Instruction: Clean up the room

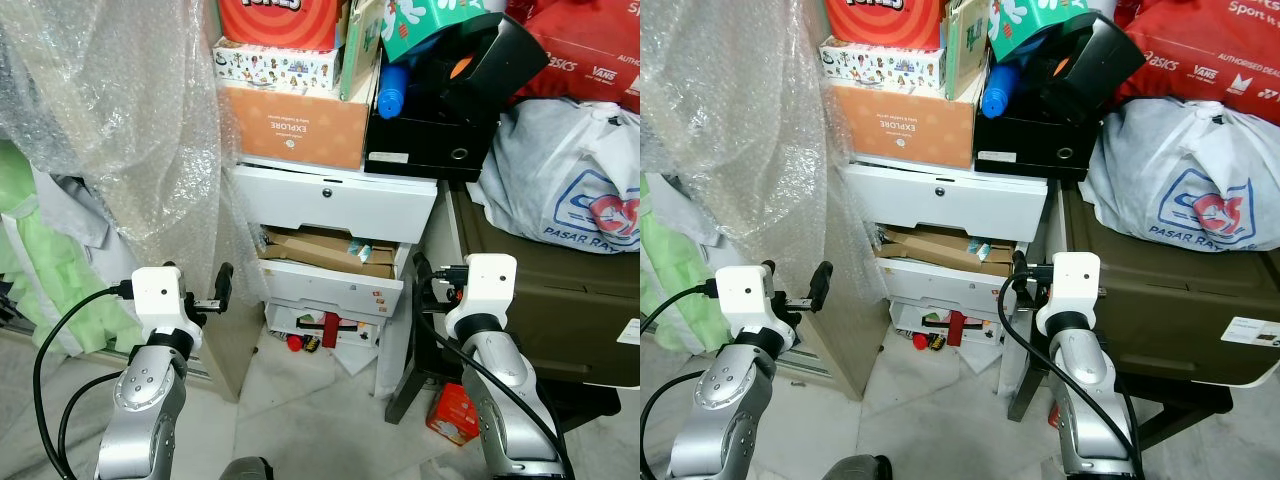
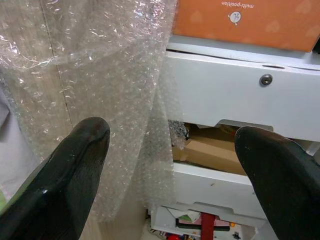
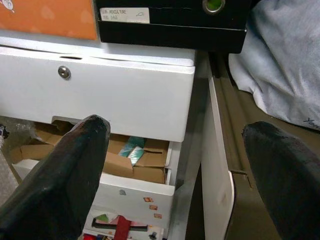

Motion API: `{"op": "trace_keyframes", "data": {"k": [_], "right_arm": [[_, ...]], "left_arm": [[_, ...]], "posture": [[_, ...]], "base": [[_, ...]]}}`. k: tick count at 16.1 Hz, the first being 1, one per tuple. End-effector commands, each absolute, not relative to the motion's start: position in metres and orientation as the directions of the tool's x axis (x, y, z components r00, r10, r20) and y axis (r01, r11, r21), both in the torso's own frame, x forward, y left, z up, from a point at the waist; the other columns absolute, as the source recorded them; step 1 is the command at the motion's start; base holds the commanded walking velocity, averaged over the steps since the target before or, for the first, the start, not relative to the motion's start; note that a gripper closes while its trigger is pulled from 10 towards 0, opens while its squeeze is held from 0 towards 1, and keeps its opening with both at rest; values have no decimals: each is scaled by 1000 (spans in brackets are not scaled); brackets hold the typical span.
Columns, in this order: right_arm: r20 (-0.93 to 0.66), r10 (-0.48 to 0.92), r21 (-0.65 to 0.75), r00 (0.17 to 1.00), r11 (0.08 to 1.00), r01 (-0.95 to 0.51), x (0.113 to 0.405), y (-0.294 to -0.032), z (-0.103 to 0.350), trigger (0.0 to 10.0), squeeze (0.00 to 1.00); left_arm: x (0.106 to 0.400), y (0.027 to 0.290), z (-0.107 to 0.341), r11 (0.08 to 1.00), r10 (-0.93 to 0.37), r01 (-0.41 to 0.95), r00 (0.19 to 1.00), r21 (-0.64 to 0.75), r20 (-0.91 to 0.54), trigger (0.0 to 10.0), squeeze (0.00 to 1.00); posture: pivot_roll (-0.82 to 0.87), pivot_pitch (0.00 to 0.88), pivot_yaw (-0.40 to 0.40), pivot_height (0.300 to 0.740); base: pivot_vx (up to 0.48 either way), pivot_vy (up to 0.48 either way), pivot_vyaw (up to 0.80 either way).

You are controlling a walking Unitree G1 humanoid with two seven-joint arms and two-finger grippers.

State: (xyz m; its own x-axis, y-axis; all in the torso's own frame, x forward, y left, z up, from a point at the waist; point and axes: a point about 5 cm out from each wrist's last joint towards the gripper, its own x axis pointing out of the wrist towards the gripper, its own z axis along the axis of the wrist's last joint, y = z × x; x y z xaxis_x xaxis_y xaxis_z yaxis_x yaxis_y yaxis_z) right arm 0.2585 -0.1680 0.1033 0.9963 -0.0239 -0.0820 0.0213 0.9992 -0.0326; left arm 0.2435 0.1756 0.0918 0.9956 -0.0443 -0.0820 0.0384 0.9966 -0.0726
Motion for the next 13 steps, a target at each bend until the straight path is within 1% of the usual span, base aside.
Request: {"op": "trace_keyframes", "data": {"k": [1,10,11,13], "right_arm": [[-71,-30,-32,997,999,28,261,-168,108,10000,0],[-75,-31,-21,997,999,29,262,-166,108,10000,0],[-81,-32,-42,996,999,29,262,-166,108,10000,0],[-71,-7,-55,997,998,3,262,-163,109,10000,0]], "left_arm": [[246,178,94,997,-45,39,996,-74,-83,10000,0],[248,178,94,997,-54,47,994,-68,-92,10000,0],[248,177,94,996,-58,52,994,-67,-94,10000,0],[249,176,94,996,-65,59,993,-68,-94,10000,0]], "posture": [[37,0,-6,740],[33,0,-1,740],[33,0,-1,740],[31,0,0,740]], "base": [[0,0,0],[0,0,0],[0,0,0],[0,0,650]]}}
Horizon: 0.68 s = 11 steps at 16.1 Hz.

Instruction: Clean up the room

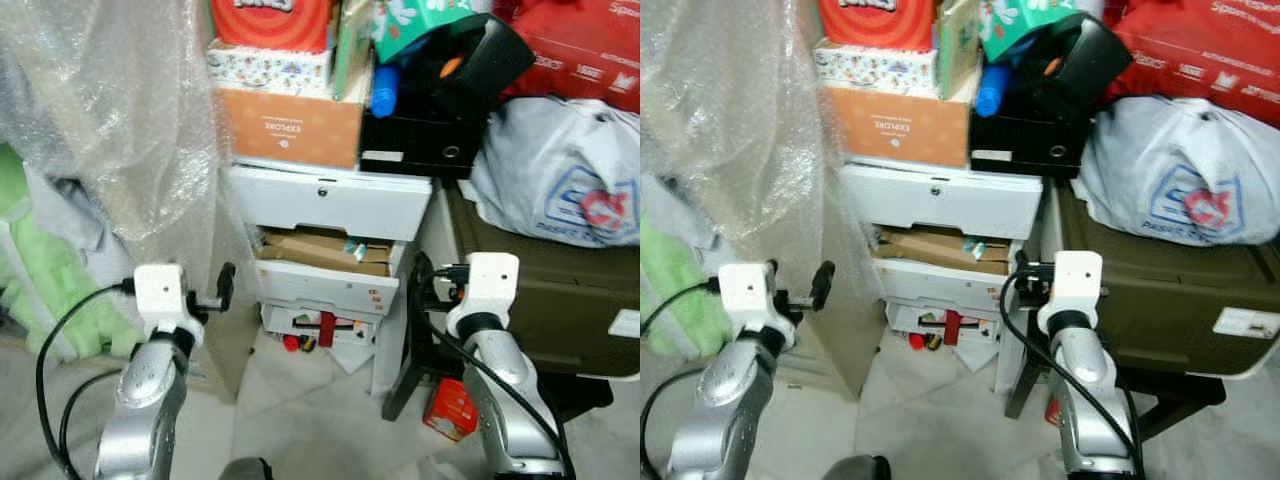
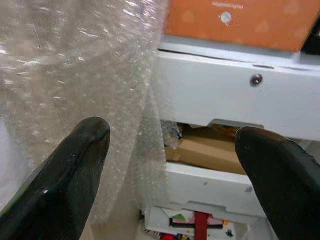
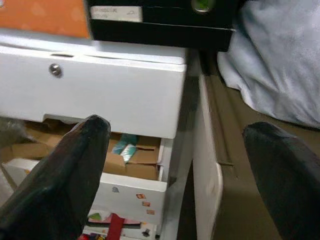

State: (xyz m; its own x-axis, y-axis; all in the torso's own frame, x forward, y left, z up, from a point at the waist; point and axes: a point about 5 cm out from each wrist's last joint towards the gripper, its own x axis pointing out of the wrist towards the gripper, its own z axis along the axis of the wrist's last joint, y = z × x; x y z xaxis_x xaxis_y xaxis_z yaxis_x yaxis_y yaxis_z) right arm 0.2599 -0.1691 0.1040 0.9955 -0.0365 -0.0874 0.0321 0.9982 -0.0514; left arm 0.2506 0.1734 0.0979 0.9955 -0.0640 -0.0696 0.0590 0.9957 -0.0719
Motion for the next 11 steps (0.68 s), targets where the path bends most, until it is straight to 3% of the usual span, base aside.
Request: {"op": "trace_keyframes", "data": {"k": [1,11], "right_arm": [[-70,-5,-60,998,998,1,262,-163,109,10000,0],[-70,14,-75,997,997,-20,263,-161,109,10000,0]], "left_arm": [[249,176,94,996,-66,59,993,-68,-94,10000,0],[251,174,94,995,-75,68,992,-70,-97,10000,0]], "posture": [[31,0,0,740],[32,0,-5,740]], "base": [[0,0,800],[0,0,800]]}}
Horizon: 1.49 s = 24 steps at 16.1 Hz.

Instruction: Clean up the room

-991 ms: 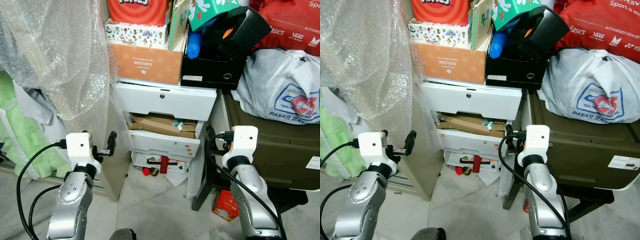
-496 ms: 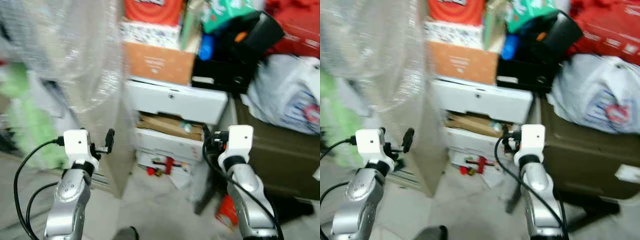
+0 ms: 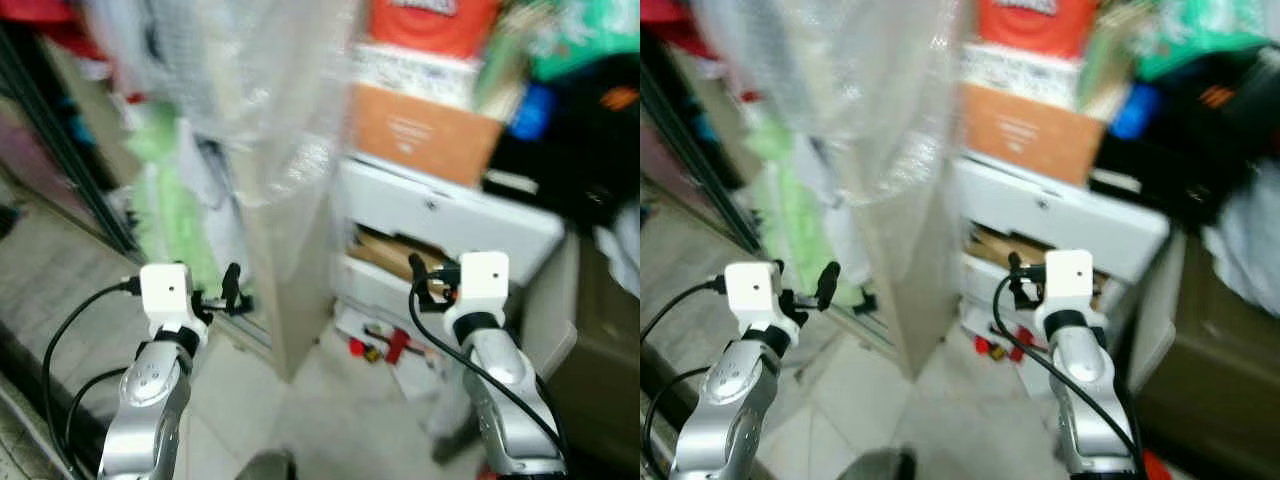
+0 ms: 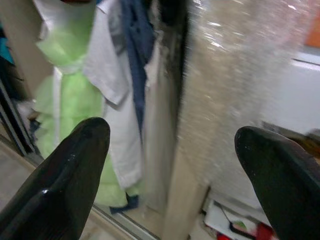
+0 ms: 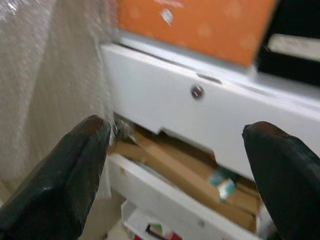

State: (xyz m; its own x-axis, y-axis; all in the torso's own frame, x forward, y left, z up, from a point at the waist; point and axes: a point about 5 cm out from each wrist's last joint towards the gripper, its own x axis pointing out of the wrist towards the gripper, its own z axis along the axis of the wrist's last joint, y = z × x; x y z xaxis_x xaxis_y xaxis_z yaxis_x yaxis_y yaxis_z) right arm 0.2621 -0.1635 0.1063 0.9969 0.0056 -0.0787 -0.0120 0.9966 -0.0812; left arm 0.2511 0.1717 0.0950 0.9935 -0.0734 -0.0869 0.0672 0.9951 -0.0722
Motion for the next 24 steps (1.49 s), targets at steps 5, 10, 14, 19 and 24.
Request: {"op": "trace_keyframes", "data": {"k": [5,10,14,19,24], "right_arm": [[-69,17,-73,997,997,-22,263,-161,109,10000,0],[-68,19,-79,997,997,-24,263,-162,110,10000,0],[-67,19,-85,998,996,-25,263,-162,110,10000,0],[-66,26,-97,998,995,-33,263,-162,110,10000,0],[-68,28,-98,997,995,-35,264,-163,109,10000,0]], "left_arm": [[251,173,94,995,-76,68,992,-75,-100,10000,0],[251,172,93,995,-78,70,992,-76,-102,10000,0],[252,171,93,994,-81,73,991,-80,-103,10000,0],[251,169,93,994,-83,74,991,-83,-105,10000,0],[252,168,92,994,-83,74,991,-86,-107,10000,0]], "posture": [[29,0,-5,740],[29,0,-9,740],[26,0,-10,740],[25,0,-13,740],[23,0,-14,740]], "base": [[0,0,800],[0,0,799],[0,0,0],[0,0,800],[0,0,800]]}}
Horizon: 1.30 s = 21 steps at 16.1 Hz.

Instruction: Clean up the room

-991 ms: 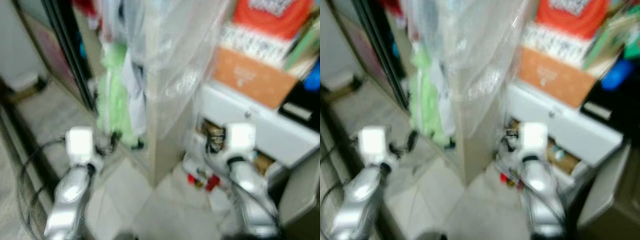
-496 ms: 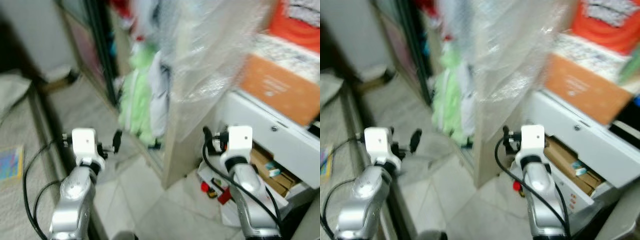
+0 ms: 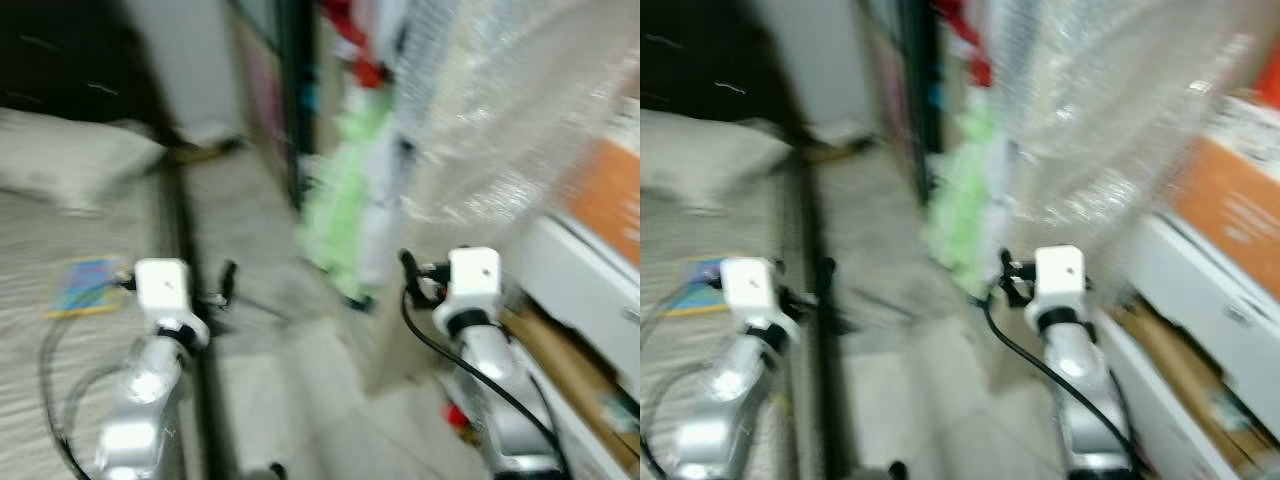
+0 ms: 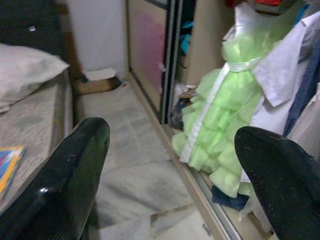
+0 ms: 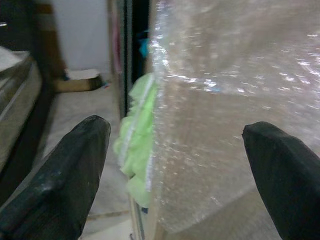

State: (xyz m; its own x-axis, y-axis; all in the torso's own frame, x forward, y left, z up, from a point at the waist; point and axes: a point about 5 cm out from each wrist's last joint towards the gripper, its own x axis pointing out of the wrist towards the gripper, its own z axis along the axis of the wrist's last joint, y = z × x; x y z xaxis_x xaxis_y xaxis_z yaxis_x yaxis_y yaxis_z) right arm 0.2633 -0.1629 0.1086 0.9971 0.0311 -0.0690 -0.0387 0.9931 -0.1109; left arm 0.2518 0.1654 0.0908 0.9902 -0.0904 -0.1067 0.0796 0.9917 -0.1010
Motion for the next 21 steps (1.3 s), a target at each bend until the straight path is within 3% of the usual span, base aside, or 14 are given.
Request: {"op": "trace_keyframes", "data": {"k": [1,21], "right_arm": [[-68,28,-97,997,995,-34,264,-164,109,10000,0],[-67,57,-104,996,993,-63,269,-160,108,10000,0]], "left_arm": [[252,168,91,994,-84,74,991,-86,-108,10000,0],[257,168,91,994,-79,72,992,-80,-99,10000,0]], "posture": [[22,0,-13,740],[29,0,-19,740]], "base": [[0,0,800],[0,0,800]]}}
